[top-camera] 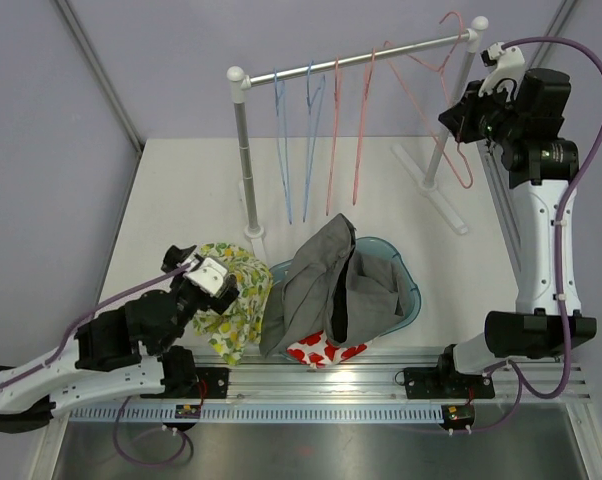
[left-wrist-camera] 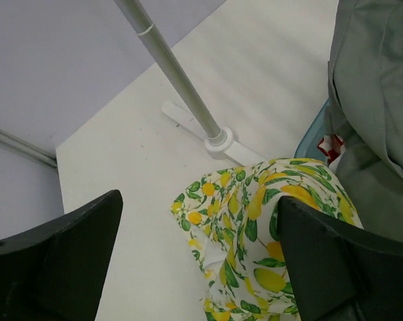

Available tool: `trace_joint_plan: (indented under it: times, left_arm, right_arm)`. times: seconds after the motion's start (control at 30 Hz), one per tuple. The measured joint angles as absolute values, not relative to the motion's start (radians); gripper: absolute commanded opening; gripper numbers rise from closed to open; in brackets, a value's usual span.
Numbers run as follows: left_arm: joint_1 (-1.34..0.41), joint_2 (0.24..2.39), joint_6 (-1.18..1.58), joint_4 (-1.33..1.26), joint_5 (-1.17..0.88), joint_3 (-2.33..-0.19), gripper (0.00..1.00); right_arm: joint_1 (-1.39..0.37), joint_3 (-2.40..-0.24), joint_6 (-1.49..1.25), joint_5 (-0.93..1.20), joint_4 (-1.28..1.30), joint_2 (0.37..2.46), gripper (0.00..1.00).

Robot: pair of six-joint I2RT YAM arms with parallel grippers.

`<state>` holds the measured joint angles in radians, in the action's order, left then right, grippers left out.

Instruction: Remove the skirt from the hanger

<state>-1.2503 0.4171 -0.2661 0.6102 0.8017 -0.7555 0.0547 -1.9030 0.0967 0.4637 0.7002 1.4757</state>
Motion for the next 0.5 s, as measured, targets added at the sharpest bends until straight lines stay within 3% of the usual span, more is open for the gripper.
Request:
trace_joint_plan:
  times: [0.33,0.47,0.5]
  left_arm:
    - [-1.250,0.178,-0.141,0.585,0.701,-0.819,0.99]
    - [-1.250,0.148,-0.102,0.582,0.690,-0.819,0.99]
    - [-1.250,0.148,-0.093,0.585,0.686,-0.819,0.99]
  right_arm:
    - [0.025,-1.932,0.101,0.377,0.730,1.612,0.02]
    - [0.019,-1.922,0.117,0.354,0.734,1.612,0.11]
    - [0.019,-1.921,0.123,0.349,0.733,1.612,0.21]
